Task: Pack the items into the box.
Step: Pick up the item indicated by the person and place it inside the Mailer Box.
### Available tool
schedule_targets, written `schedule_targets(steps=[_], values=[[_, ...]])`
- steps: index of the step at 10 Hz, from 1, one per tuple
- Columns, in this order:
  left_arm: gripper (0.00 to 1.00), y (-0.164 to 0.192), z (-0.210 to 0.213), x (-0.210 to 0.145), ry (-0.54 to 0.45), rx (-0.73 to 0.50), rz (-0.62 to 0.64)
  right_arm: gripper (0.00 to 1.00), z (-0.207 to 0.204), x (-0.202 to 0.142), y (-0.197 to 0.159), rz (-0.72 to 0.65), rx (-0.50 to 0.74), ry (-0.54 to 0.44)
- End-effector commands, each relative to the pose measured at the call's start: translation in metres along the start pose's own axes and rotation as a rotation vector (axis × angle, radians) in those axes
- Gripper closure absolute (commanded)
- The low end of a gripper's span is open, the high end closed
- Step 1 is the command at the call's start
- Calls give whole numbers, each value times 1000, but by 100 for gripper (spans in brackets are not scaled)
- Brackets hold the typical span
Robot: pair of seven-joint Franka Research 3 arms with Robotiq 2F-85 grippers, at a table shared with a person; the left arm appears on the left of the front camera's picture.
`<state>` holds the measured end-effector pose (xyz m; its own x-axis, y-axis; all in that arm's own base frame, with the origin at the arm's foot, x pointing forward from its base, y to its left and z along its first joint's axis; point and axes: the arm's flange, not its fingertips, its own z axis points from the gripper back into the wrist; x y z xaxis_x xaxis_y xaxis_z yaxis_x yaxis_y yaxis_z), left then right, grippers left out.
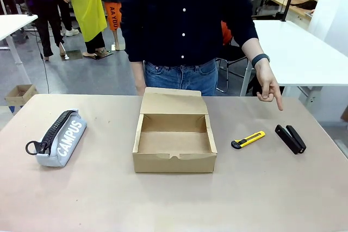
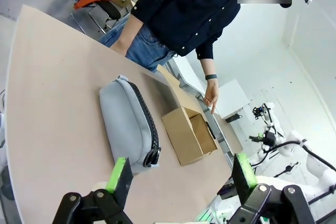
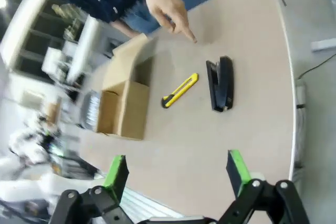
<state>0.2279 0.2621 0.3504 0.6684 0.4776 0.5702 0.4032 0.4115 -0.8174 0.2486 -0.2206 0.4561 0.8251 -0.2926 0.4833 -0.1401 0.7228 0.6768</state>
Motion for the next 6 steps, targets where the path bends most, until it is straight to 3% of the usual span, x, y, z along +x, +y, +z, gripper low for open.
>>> schedule_targets(steps=[1,2,3,4,5,6], values=[[0,0,0,0,-23,-15,-24,0,-80,-2,75,242,-175,178],[0,0,0,0,-23,-15,-24,0,-110,-8,96,375,-181,337],[0,0,0,0,-23,-15,-24,0,-123,-18,109,471,-183,424],[0,0,0,0,-23,-15,-24,0,-100,-14,111,430,-149,309],[0,0,0,0,-23,-15,-24,0,-103,29,115,361,-167,328],[0,0,0,0,-23,-15,-24,0,-119,26,129,415,-176,378]])
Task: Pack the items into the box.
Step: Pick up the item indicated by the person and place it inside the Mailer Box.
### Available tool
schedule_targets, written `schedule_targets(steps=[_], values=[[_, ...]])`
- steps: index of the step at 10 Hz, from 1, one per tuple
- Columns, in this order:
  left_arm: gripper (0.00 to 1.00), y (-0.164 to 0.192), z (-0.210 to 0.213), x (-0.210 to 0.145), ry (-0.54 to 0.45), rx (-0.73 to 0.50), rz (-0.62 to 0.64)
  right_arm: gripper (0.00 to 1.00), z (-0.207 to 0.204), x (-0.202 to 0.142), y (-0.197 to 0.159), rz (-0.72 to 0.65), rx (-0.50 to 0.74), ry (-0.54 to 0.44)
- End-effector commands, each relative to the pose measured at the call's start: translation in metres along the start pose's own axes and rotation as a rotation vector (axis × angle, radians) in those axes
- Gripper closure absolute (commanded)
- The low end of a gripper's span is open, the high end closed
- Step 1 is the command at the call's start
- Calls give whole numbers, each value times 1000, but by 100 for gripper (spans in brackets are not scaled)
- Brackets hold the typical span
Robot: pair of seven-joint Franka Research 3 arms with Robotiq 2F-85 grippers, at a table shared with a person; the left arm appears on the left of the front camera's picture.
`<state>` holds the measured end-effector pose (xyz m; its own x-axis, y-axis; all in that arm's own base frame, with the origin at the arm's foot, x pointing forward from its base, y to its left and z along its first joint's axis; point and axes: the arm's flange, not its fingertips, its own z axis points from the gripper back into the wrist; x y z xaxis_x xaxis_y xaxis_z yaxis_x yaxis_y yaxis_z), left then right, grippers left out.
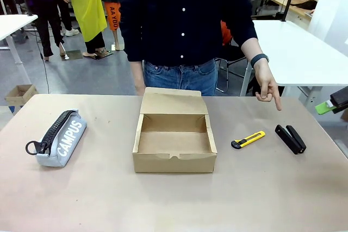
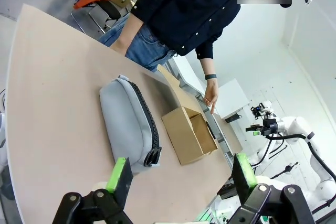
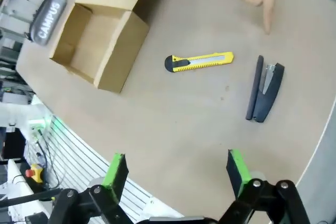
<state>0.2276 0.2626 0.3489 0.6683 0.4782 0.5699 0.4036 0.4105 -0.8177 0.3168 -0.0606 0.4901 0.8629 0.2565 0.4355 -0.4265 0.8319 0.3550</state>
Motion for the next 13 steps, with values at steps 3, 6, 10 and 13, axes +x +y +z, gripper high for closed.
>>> schedule_targets(steps=[3,6,10,13], values=[[0,-1,-1,0,-23,-13,-25,0,-54,43,7,-45,-159,193],[0,-1,-1,0,-23,-13,-25,0,-106,53,-21,-145,-199,277],[0,-1,-1,0,-23,-13,-25,0,-165,46,-59,-245,-299,323],[0,-1,-1,0,-23,-13,-25,0,-183,38,-77,-269,-371,305]])
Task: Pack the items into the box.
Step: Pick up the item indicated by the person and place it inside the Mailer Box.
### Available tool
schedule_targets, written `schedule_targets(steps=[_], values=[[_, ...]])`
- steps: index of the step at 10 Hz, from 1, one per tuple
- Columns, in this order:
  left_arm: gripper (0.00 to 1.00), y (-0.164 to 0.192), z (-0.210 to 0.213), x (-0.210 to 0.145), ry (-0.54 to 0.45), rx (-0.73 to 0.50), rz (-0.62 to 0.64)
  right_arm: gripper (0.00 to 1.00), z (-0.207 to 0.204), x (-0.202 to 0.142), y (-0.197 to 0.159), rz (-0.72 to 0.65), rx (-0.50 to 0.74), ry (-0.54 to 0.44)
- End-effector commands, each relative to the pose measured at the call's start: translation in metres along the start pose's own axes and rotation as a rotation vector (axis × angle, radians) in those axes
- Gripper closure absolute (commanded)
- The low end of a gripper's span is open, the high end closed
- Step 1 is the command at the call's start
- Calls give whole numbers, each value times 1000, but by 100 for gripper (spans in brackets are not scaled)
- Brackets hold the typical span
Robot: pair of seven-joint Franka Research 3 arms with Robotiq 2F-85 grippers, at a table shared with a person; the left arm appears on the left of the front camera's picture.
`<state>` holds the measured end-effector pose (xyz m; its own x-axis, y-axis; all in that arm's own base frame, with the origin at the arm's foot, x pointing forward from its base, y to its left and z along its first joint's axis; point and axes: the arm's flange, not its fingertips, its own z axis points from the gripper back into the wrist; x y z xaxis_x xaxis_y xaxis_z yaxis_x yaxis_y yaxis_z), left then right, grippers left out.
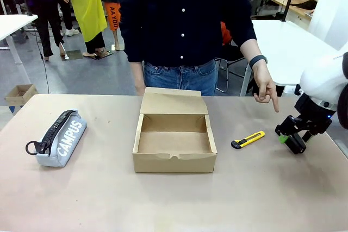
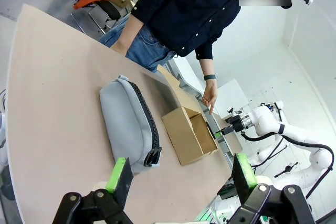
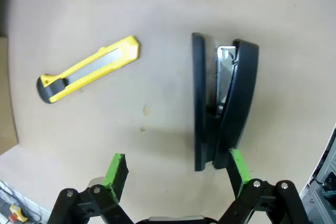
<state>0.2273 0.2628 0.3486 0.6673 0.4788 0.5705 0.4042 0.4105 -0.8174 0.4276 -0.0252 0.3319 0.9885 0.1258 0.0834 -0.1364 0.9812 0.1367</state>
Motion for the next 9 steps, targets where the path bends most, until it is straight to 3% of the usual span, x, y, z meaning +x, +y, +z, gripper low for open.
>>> schedule_targets(steps=[1,4,9], values=[[0,-1,-1,1,-22,-13,-24,0,-11,3,-2,-39,-84,-35],[0,-1,-1,1,-22,-13,-24,0,-15,5,-8,-63,-176,-76],[0,-1,-1,1,-22,-13,-24,0,-7,8,-11,-78,-179,-107]])
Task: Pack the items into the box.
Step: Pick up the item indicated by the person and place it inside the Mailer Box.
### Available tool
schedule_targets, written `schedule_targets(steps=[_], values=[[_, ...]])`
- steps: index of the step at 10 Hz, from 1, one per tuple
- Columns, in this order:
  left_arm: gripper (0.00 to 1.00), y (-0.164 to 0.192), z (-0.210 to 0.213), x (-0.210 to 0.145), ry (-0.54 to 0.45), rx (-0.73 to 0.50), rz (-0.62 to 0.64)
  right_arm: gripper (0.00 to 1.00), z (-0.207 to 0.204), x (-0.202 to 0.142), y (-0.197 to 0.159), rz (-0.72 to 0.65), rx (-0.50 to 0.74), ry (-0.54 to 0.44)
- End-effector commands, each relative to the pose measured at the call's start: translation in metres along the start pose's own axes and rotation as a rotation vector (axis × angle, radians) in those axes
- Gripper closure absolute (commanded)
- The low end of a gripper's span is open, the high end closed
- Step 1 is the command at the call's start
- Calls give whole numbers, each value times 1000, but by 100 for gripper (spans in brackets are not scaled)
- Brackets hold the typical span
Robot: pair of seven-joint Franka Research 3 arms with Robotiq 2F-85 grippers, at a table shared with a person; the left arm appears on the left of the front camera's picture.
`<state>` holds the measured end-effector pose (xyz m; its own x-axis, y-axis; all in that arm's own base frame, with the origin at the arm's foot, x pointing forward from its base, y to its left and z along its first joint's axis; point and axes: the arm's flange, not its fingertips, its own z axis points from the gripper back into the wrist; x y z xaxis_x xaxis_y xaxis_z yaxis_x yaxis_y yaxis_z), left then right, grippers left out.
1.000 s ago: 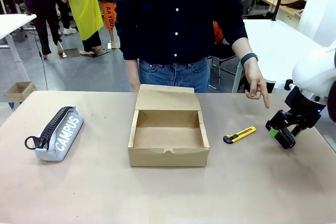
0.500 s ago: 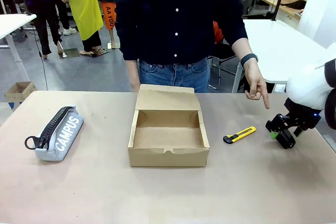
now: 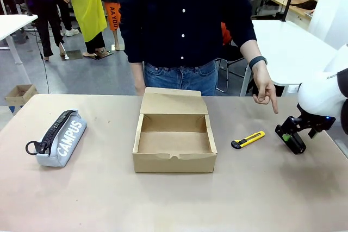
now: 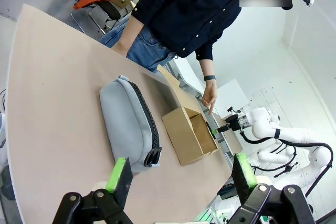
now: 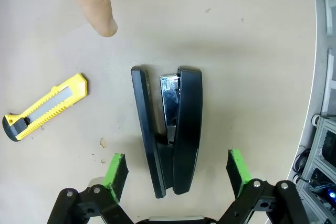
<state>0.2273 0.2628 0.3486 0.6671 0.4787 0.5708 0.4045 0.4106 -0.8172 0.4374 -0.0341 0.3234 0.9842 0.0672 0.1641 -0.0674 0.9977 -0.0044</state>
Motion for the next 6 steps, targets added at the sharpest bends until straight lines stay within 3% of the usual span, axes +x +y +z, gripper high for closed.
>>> schedule_targets(steps=[1,6], values=[[0,-1,-1,1,-22,-13,-24,0,1,1,1,-23,-36,-24],[0,-1,-1,1,-22,-13,-24,0,-16,7,6,-13,-24,-53]])
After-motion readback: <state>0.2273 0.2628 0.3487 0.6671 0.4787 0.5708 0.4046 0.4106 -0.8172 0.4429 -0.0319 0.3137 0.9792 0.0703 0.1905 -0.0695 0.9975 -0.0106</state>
